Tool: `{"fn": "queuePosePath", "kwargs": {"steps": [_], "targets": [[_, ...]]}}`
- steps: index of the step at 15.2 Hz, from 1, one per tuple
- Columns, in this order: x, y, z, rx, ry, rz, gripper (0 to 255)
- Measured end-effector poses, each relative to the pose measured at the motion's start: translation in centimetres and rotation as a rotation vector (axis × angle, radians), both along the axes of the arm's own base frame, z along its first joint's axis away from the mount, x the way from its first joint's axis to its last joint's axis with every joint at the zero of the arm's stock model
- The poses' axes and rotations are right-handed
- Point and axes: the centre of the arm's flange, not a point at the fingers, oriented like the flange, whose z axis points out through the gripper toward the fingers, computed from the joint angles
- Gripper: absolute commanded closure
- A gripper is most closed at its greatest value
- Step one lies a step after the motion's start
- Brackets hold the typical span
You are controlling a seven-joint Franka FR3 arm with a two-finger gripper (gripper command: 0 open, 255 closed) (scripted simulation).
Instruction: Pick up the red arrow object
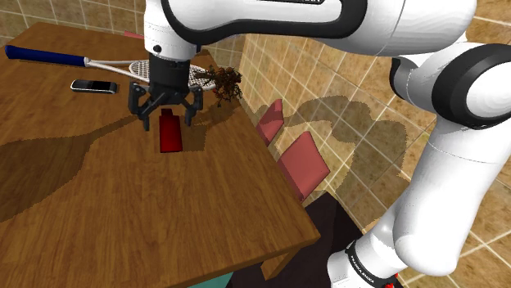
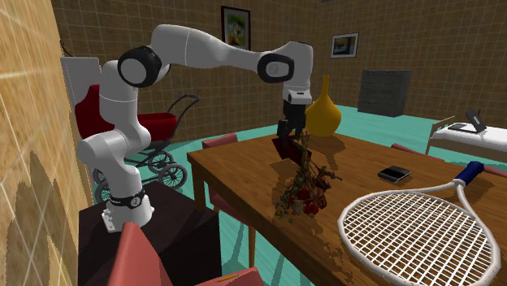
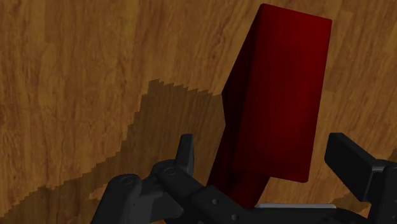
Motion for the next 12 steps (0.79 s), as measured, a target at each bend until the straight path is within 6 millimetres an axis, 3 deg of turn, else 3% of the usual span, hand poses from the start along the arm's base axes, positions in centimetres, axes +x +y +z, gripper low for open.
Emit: {"fn": "queuePosePath", "kwargs": {"steps": [12], "targets": [[0.02, -0.01, 0.53, 0.000, 0.000, 0.000, 255]]}}
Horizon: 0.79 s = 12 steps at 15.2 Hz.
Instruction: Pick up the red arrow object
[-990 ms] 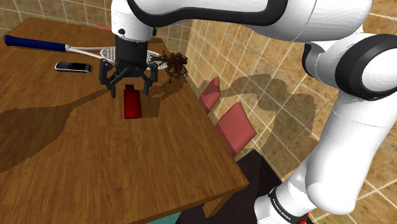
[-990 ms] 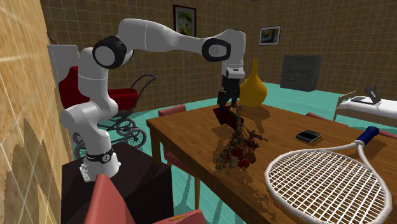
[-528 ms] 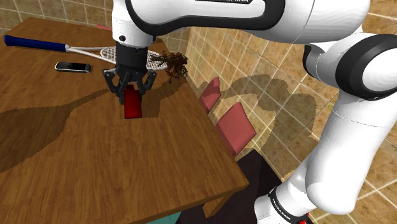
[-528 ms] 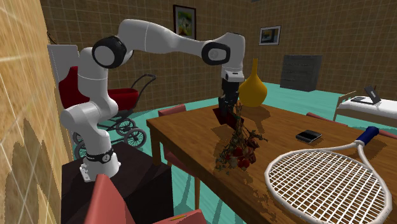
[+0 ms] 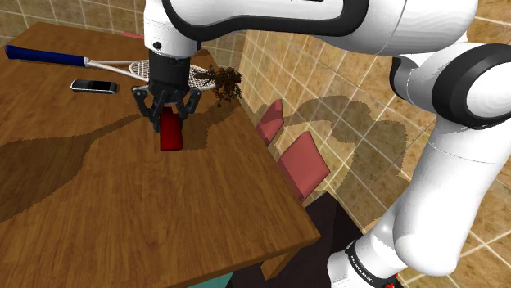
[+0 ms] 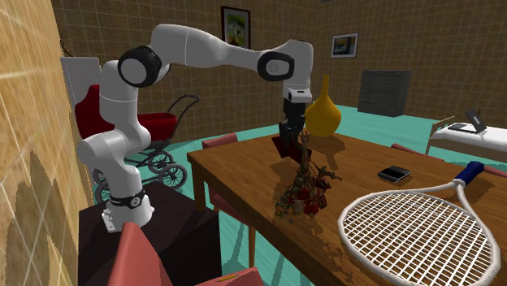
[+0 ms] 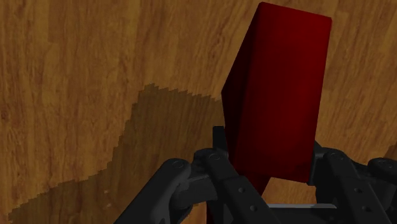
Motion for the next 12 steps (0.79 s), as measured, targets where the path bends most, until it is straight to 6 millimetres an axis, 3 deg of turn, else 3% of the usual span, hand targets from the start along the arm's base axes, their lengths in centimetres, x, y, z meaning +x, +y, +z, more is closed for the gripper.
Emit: {"fn": "queuePosePath", "kwargs": {"steps": [12], "targets": [[0.0, 0.0, 6.3, 0.000, 0.000, 0.000, 255]]}}
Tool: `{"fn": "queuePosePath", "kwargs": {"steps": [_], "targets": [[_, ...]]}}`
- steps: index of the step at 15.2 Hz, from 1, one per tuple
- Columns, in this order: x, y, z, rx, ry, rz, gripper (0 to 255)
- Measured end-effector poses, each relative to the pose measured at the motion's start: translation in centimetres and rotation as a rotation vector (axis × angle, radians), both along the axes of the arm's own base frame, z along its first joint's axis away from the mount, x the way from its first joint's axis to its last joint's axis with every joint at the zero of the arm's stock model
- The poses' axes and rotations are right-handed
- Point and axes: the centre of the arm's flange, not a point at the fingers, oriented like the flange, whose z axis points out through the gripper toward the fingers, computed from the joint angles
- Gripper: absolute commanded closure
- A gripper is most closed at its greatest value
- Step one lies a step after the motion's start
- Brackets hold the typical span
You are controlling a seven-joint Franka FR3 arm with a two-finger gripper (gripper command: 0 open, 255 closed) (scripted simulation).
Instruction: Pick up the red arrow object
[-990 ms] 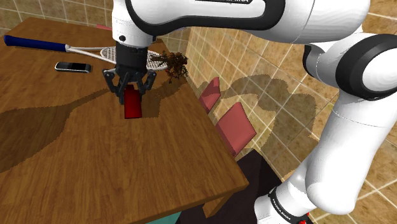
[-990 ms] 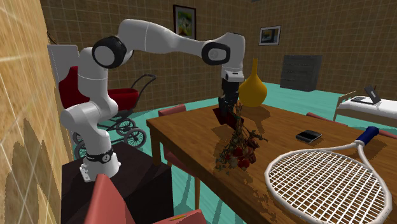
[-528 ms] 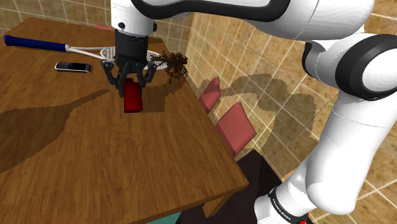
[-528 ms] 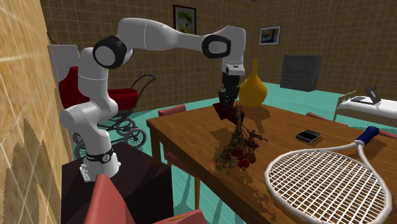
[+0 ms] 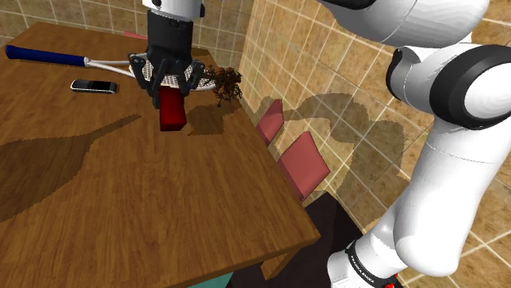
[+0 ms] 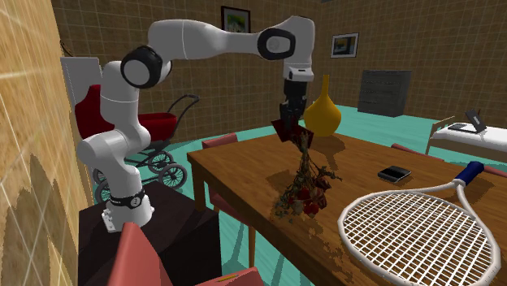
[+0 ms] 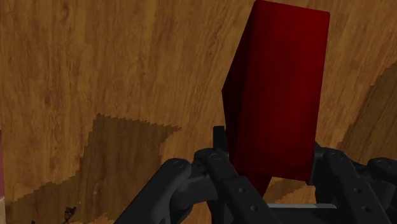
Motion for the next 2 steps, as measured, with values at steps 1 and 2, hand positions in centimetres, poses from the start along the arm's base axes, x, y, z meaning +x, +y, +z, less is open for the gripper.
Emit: {"fn": "queuePosePath", "kwargs": {"steps": [1, 2], "targets": [[0.03, 0.05, 0.43, 0.000, 0.000, 0.000, 255], [0.06, 0.08, 0.75, 0.000, 0.000, 0.000, 255]]}}
